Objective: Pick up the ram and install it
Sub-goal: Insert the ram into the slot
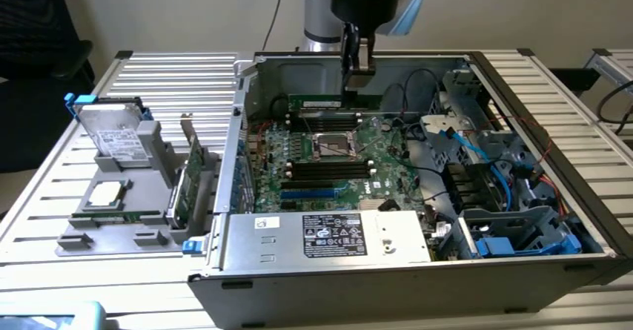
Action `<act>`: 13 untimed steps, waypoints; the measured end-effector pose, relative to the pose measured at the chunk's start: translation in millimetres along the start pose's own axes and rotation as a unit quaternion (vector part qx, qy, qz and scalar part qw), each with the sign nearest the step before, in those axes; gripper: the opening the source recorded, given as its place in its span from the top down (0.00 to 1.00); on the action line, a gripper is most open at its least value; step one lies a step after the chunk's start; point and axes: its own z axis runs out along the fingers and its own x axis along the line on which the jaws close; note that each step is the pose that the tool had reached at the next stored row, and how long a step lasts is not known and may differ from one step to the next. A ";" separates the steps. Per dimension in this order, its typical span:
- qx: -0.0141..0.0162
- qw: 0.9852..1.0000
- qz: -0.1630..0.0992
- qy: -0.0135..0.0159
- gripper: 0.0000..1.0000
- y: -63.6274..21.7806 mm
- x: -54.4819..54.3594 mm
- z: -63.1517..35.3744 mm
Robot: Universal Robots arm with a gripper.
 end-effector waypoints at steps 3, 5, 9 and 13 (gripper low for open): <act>0.000 1.000 0.002 0.000 0.87 -0.1 -0.1 2.6; 0.000 1.000 0.003 0.000 0.87 -0.2 -0.3 5.6; 0.000 1.000 0.005 0.000 0.87 -0.3 -0.9 13.0; 0.000 1.000 0.005 0.000 0.87 -0.5 -1.6 20.3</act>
